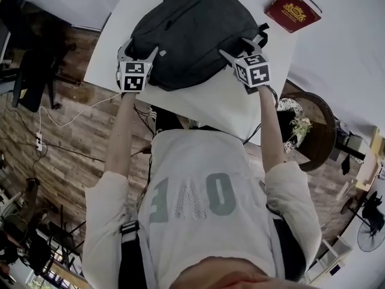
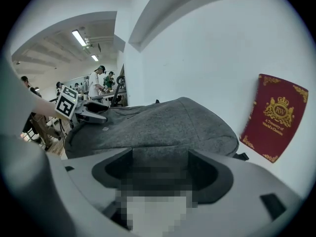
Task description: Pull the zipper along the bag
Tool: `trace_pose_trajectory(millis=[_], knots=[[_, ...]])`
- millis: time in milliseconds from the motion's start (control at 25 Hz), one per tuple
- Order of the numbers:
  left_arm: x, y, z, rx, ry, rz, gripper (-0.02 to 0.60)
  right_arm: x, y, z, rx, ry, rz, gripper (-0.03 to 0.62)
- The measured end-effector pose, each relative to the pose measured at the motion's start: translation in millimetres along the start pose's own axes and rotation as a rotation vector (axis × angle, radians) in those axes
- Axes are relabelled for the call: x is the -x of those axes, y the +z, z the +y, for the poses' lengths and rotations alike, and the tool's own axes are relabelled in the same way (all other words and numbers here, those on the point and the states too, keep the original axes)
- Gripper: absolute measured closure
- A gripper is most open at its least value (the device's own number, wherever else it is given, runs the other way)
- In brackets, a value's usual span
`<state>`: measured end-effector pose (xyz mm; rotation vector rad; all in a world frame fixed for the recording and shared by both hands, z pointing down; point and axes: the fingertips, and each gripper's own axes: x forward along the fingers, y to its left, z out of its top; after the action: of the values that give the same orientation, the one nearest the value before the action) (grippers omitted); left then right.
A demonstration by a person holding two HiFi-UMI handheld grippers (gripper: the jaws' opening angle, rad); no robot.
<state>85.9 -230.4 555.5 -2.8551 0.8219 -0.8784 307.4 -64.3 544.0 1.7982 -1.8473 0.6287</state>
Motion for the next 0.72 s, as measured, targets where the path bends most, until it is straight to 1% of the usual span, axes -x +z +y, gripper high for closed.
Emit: trace_pose_trajectory(millis=[120, 200, 320, 440, 520, 600, 640, 720], knots=[[-12, 3, -2, -0.031, -0.034, 0.01, 0.216, 6, -7, -2, -0.018, -0.033, -0.008, 0.226], [-14, 5, -4, -0.028, -0.043, 0.006, 0.216, 5, -9, -2, -0.014, -0.05, -0.007, 0.226], [-12, 6, -3, -0.014, -0.045, -0.012, 0.216, 4, -10, -2, -0.013, -0.063, -0.014, 0.226], [-6, 14, -3, -0.023, -0.033, -0.026, 0.216, 9, -6, -1, 0.0, -0.084, -0.043, 0.226], [6, 25, -6, 0.009, -0.028, -0.06, 0.216, 26, -2, 1, 0.036, -0.137, -0.054, 0.226], [20, 36, -13, 0.036, -0.035, -0.102, 0.215, 49, -2, 5, 0.069, -0.22, -0.064, 0.226], [25, 38, -19, 0.033, -0.048, -0.107, 0.216, 58, -7, 10, 0.076, -0.252, -0.066, 0.226], [28, 29, -37, -0.003, -0.089, -0.075, 0.216, 67, -26, 27, 0.087, -0.276, -0.045, 0.226]])
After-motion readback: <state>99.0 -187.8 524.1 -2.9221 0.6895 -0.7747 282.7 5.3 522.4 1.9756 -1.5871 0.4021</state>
